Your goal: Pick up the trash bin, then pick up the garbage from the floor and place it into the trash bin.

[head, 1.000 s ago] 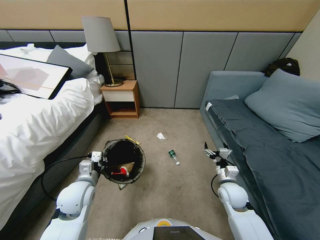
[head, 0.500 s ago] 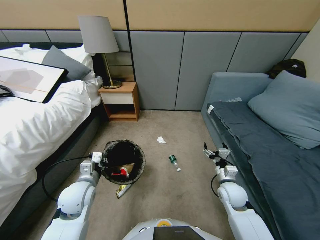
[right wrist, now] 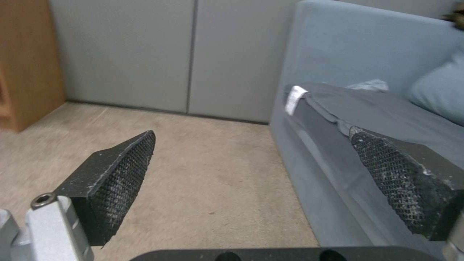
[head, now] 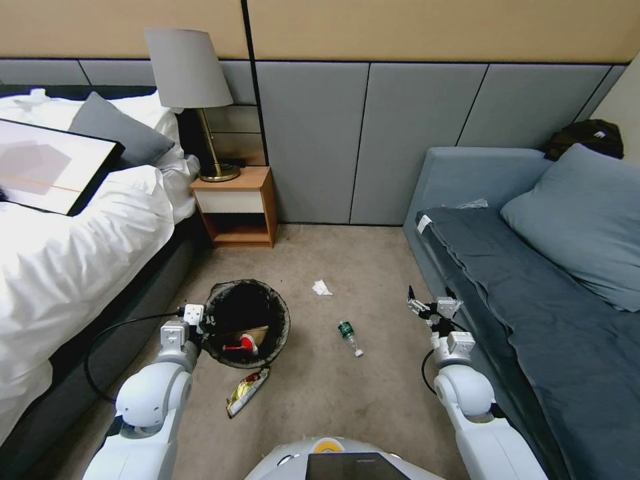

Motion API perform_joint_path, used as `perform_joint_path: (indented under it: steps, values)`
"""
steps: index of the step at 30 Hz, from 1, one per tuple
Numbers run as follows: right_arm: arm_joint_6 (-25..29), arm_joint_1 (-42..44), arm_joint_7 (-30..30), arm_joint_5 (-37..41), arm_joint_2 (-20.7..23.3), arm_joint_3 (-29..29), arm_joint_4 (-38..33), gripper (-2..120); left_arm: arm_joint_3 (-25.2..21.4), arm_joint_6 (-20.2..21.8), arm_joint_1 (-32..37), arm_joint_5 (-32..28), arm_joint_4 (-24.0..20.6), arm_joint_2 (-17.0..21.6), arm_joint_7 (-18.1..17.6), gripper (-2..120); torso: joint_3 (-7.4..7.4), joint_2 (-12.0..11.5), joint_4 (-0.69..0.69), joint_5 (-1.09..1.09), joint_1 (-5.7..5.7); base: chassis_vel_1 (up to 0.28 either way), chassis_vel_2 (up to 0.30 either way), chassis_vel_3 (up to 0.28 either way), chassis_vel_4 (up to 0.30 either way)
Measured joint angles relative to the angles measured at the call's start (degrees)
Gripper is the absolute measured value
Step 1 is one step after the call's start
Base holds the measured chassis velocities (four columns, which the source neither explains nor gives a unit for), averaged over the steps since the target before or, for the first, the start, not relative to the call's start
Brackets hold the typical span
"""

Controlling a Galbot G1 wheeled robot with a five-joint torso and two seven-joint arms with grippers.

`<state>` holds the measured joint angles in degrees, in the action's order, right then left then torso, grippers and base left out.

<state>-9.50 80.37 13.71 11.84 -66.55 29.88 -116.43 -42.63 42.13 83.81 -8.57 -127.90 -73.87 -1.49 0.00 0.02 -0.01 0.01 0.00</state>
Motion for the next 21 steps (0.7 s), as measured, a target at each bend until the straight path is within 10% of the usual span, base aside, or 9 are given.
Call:
perform_joint_path:
  steps: [10,21]
  values:
    - [-8.34,-15.95,2.27,13.68,13.33,-11.92,4.9,100,-0.38,0.0,0.32,0.63,-0.43,-0.65,0.06,0,0.0,0.0,0.01,-0.01,0.0,0.0,0.0,0.0,0.0]
    - [-19.6,-37.59,0.73,30.19,17.32,-29.64,14.28,100,-0.69,0.0,1.07,1.18,-0.76,-0.87,0.15,0,0.0,0.0,0.01,-0.03,0.0,0.0,0.0,0.0,0.0]
